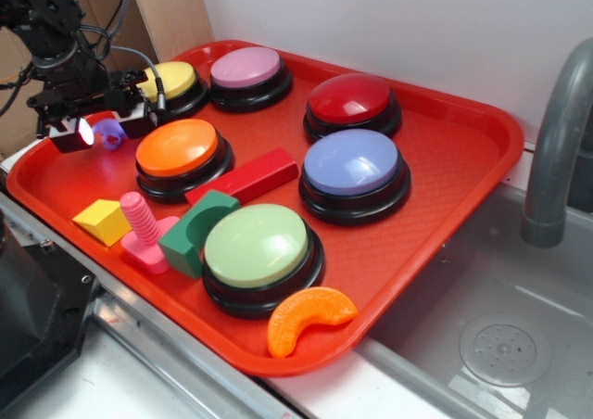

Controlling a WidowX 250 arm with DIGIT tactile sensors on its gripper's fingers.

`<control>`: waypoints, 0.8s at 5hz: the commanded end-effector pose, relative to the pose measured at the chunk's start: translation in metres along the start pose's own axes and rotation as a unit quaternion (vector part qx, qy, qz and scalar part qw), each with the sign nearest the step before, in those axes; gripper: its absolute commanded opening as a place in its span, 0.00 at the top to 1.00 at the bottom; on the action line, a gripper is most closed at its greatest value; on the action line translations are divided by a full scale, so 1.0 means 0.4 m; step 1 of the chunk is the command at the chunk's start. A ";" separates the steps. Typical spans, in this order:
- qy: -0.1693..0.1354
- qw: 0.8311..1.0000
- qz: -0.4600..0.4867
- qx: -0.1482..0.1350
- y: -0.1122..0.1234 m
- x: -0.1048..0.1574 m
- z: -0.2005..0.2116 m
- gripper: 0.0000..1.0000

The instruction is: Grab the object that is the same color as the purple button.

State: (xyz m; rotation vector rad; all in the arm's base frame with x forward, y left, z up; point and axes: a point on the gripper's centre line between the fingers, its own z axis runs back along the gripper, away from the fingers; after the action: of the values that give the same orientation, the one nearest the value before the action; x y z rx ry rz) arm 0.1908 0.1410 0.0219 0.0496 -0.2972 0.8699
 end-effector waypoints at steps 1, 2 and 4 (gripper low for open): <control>-0.015 1.000 -0.009 -0.001 0.013 0.016 0.025 1.00; -0.019 0.998 -0.041 0.039 -0.015 0.031 0.078 1.00; 0.044 0.974 -0.219 -0.034 -0.143 0.028 0.263 1.00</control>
State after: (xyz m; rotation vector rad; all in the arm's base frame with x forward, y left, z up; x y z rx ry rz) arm 0.2145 0.0870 0.1064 0.0027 -0.1584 0.4548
